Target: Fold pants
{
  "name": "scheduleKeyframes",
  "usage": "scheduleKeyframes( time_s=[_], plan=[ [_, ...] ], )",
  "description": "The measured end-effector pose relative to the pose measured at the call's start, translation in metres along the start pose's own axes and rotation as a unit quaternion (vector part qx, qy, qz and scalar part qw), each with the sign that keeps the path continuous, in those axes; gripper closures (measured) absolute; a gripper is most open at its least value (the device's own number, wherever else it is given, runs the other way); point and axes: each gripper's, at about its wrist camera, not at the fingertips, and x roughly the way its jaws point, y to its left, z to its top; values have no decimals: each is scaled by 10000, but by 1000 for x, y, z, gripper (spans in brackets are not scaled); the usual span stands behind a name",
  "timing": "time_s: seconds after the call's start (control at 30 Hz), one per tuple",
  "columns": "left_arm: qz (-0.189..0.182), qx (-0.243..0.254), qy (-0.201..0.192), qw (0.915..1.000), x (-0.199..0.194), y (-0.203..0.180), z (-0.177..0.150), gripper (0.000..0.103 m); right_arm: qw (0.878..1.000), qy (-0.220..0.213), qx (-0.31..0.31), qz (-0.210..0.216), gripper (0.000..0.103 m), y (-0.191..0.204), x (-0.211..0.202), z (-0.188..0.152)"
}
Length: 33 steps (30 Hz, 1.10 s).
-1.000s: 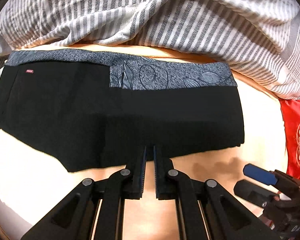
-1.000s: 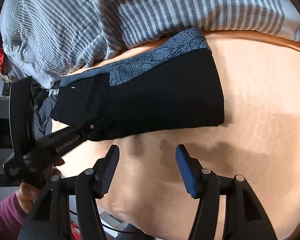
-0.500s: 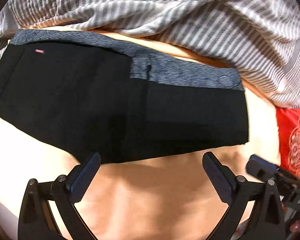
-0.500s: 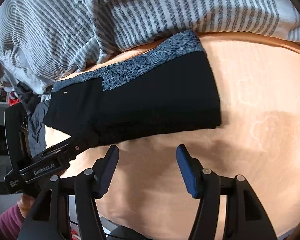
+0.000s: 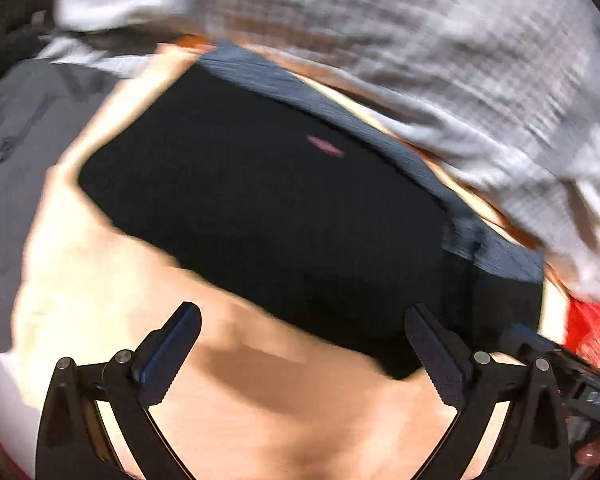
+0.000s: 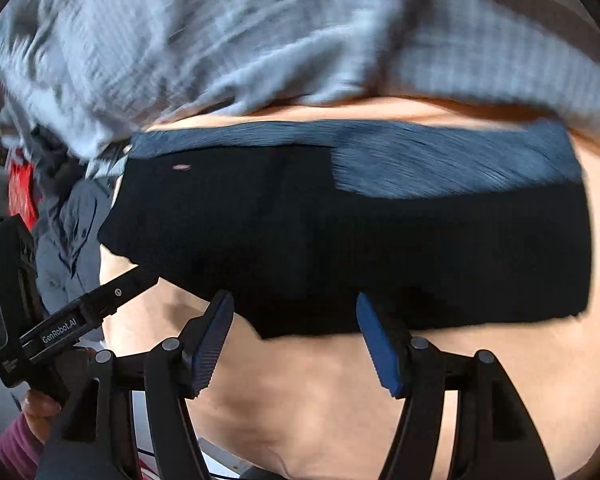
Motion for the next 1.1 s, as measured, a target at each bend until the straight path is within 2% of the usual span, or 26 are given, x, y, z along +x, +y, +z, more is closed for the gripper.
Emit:
scheduleKeyframes(
  time_s=[0.1,0.17,0.23,0.3,0.43,0.57,0.7,0.93,1.0,1.03,1.1],
  plan=[
    [197,-337,-56,9992,-2,37,3,1,9992,114,-368,-75,34,34,17,10],
    [105,-695,-34,9975,0,63,5,1,9983,203,-543,-93,34,50,27,14],
    [-137,-1000,11,9949,3,82,9,1,9974,262,-662,-130,34,62,35,17],
    [-124,-1301,-156,9913,0,101,11,1,9965,336,-737,-184,34,70,44,18],
    [-216,-1577,-351,9866,4,119,19,1,9951,430,-843,-288,34,81,56,23],
    [-410,-1632,-371,9850,9,123,25,1,9937,449,-930,-431,34,89,68,27],
    [-515,-1540,-359,9861,13,111,32,1,9935,430,-881,-573,34,89,73,29],
    [-330,-1321,-290,9903,23,97,39,1,9949,371,-809,-464,35,84,75,39],
    [-282,-1326,-251,9904,25,98,39,1,9950,430,-813,-385,45,81,81,39],
    [-271,-1341,-235,9903,26,98,39,1,9949,527,-787,-359,54,79,88,39],
    [-247,-1362,-188,9902,31,95,39,1,9935,834,-666,-407,57,70,105,35]
  ],
)
